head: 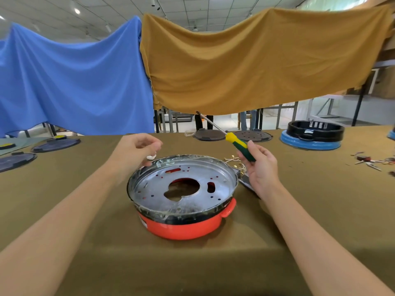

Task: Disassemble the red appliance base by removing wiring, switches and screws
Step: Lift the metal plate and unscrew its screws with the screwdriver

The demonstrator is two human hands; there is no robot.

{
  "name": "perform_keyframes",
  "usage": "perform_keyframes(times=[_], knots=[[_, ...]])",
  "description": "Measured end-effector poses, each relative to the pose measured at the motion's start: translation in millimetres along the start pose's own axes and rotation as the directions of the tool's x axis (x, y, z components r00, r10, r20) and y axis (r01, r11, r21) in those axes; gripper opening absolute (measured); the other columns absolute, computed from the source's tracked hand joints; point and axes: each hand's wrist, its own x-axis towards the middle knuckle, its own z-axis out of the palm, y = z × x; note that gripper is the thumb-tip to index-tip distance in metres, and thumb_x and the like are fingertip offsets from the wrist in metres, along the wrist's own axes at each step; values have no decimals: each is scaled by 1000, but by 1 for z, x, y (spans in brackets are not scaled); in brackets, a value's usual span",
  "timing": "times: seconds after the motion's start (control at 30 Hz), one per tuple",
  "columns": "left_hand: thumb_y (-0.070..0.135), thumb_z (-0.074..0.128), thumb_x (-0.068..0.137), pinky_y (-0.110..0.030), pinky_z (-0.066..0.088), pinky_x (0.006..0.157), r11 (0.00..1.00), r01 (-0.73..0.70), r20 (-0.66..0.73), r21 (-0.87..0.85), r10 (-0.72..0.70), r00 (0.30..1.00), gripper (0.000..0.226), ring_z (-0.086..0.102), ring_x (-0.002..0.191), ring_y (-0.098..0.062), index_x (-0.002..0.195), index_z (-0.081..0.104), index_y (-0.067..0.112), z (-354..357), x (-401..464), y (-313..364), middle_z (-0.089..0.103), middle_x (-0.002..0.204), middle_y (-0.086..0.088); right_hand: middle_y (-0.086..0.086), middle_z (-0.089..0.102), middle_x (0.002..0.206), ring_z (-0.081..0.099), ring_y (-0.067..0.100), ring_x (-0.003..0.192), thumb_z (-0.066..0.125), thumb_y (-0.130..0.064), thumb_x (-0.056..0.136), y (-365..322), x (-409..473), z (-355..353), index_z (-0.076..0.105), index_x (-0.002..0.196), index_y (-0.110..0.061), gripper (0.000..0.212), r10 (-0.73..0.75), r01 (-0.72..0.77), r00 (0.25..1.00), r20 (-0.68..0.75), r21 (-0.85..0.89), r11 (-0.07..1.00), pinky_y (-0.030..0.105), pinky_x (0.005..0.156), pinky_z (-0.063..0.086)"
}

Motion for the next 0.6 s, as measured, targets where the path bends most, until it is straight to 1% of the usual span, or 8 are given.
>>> perform_keyframes(times=[0.07, 0.13, 0.2, 0.3, 0.4, 0.5, 0.53, 0.6], knots=[[25, 68, 91, -17, 53, 62, 991, 68, 88, -114, -58, 994, 8, 62, 76, -8, 91, 76, 24, 7, -3, 2, 66, 86, 2, 15, 64, 109, 73, 20, 77, 71, -13, 90, 1, -2, 1, 56, 112, -2, 28, 63, -63, 998, 16, 49, 997, 23, 71, 59], [15, 64, 94, -23, 53, 67, 944, 148, 179, -294, -98, 979, 11, 60, 78, -12, 96, 75, 16, 15, -4, 3, 65, 82, 1, 18, 62, 111, 71, 20, 78, 70, -13, 91, -3, -3, -1, 58, 116, 1, 31, 128, -133, 991, 48, 126, 983, 20, 68, 58], [7, 59, 95, -23, 52, 63, 885, 212, 245, -414, -116, 963, 15, 61, 75, -13, 99, 73, 9, 25, -6, 6, 68, 81, -1, 20, 62, 109, 71, 20, 79, 67, -9, 91, -7, -5, -3, 60, 114, 2, 26, 188, -215, 971, 148, 190, 958, 20, 69, 58], [4, 57, 95, -22, 54, 61, 825, 270, 316, -497, -118, 942, 17, 64, 74, -12, 101, 73, 6, 36, -11, 11, 72, 86, -4, 21, 67, 106, 70, 21, 85, 63, -3, 85, -10, -10, -2, 57, 120, 4, 37, 257, -327, 912, 321, 186, 927, 25, 76, 59], [2, 55, 96, -23, 54, 64, 781, 302, 349, -547, -115, 930, 21, 65, 75, -12, 105, 73, 4, 40, -16, 13, 73, 90, -6, 14, 69, 97, 66, 19, 82, 57, 0, 84, -17, -13, 2, 57, 117, 0, 32, 285, -358, 861, 421, 105, 928, 25, 75, 58], [0, 56, 95, -23, 56, 67, 778, 308, 377, -548, -99, 921, 22, 66, 75, -12, 107, 74, 4, 42, -18, 15, 74, 95, -8, 10, 63, 86, 61, 17, 66, 60, -3, 84, -23, -19, 10, 56, 100, -7, 17, 314, -344, 853, 416, -4, 939, 26, 62, 56], [0, 57, 94, -23, 56, 68, 784, 304, 384, -541, -92, 919, 22, 66, 75, -12, 109, 72, 5, 43, -19, 15, 74, 97, -9, 10, 61, 83, 59, 17, 63, 64, -6, 85, -25, -22, 12, 55, 93, -11, 12, 308, -281, 853, 421, -125, 951, 28, 59, 54], [0, 59, 93, -22, 56, 69, 800, 294, 397, -523, -77, 915, 22, 67, 75, -11, 113, 69, 5, 47, -21, 17, 75, 102, -10, 9, 60, 79, 57, 18, 61, 69, -9, 87, -27, -30, 16, 55, 82, -16, 17, 268, -71, 846, 461, -401, 913, 32, 61, 51]])
